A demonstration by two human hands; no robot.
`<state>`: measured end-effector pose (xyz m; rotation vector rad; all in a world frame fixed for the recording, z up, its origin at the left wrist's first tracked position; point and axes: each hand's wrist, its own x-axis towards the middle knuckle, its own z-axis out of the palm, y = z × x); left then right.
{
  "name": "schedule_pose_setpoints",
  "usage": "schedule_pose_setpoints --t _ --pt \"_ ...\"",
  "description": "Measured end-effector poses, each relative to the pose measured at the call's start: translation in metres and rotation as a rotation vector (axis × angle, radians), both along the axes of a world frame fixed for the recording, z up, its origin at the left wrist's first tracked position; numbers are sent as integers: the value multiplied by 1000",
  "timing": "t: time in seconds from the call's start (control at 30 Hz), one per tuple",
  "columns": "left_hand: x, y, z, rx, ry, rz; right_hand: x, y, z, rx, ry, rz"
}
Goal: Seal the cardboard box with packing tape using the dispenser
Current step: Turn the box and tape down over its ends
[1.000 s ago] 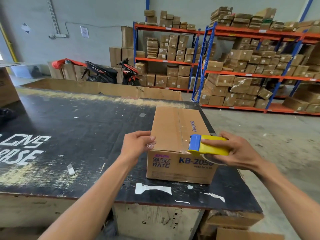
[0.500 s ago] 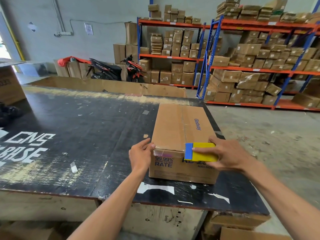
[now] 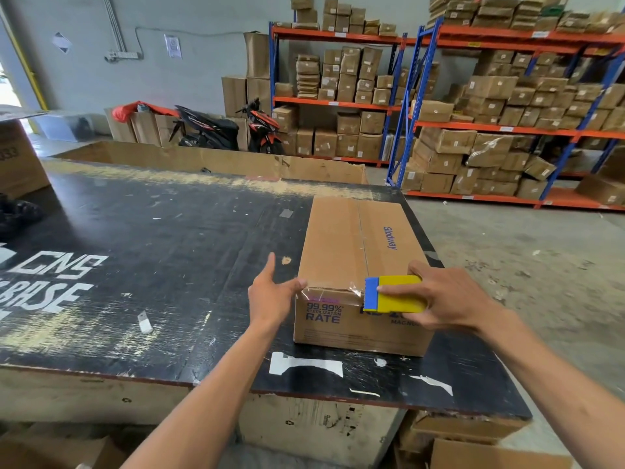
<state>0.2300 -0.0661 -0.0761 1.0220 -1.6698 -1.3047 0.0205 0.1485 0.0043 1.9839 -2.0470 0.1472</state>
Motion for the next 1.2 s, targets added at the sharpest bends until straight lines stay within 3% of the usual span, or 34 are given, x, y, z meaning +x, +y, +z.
schedule_pose_setpoints --t 0.13,0.2,0.3,0.33,0.4,0.5,0.67,1.0,1.2 --pt "14 -26 1 -39 -56 -145 -1 -1 0 21 -26 -22" --pt "14 -29 4 -370 -181 -145 -1 -2 1 23 -34 -23" --pt "-4 -29 13 -1136 -361 -322 -2 -5 1 59 -33 -24" --pt "-14 -29 15 -1303 -431 -436 -2 -5 2 72 -37 -31" --pt "-31 -30 18 -1460 -596 -626 -3 -7 4 86 -41 -43" --pt "-50 -40 12 -1521 -729 -761 -4 -8 5 83 -14 -45" --pt "-60 -49 -1 -1376 -770 -831 -6 -13 1 66 18 -51" --pt "-62 -53 -9 -1318 -716 -830 -8 -11 7 98 76 -23" --pt "-60 -53 -9 -1341 -681 -810 -44 42 9 81 71 -36"
